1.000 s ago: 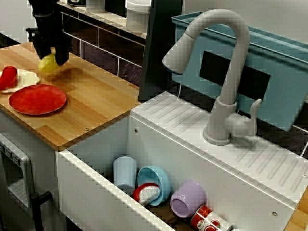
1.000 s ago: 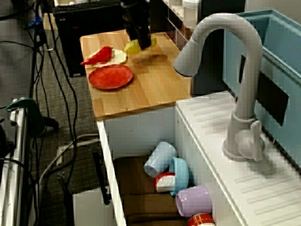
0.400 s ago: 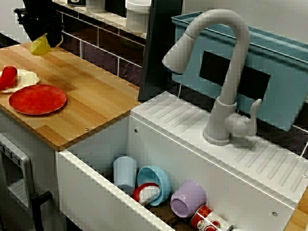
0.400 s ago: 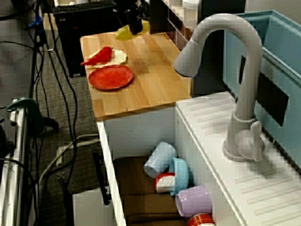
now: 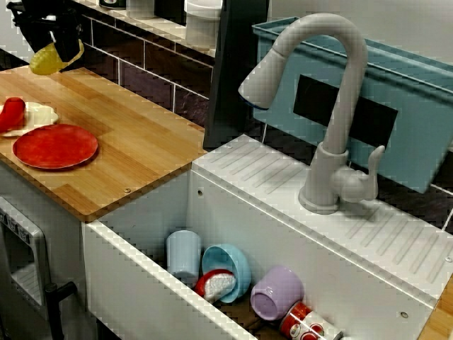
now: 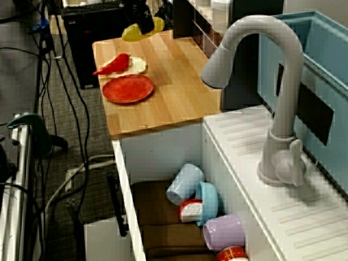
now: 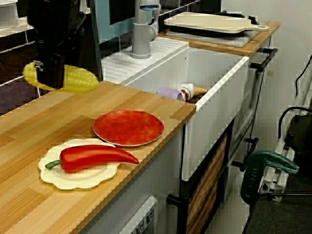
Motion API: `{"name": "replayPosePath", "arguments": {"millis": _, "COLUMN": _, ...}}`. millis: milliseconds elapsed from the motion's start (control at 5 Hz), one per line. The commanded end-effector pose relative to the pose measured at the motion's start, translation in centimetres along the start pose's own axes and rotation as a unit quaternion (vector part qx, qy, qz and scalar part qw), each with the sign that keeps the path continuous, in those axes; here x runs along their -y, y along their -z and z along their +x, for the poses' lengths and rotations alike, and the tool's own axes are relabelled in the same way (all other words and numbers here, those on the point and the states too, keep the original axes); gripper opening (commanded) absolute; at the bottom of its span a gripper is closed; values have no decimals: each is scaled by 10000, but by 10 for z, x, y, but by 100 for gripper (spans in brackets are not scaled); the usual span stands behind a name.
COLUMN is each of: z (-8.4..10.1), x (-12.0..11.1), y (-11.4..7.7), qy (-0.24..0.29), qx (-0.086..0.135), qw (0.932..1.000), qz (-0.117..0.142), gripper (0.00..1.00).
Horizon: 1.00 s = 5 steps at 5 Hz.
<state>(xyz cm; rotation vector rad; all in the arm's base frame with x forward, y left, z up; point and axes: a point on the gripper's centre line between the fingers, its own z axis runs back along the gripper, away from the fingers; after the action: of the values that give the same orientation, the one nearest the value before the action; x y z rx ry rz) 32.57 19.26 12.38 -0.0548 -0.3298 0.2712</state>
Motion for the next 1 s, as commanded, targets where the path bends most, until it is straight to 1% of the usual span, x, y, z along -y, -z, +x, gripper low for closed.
{"name": "replayPosePath", "arguments": {"millis": 0, "z": -4, "x": -8, "y": -54, "qy": 252, "qx": 412, "qw": 9988, "qz": 83, "gripper": 0}}
{"name": "replayPosePath", "arguments": {"millis": 200, "z": -17, "x": -7, "y": -57, "qy": 316, "qx": 393, "qw": 9987, "qz": 38, "gripper": 0}}
{"name": "replayPosePath", "arguments": {"millis": 400, "z": -35, "x": -4, "y": -50, "qy": 357, "qx": 351, "qw": 9987, "qz": 52, "gripper": 0}}
{"name": "replayPosePath", "arguments": {"millis": 600, "z": -47, "x": -1, "y": -44, "qy": 421, "qx": 343, "qw": 9985, "qz": 69, "gripper": 0}}
{"name": "replayPosePath", "arguments": {"millis": 800, "z": -57, "x": 4, "y": -34, "qy": 503, "qx": 305, "qw": 9982, "qz": 145, "gripper": 0}}
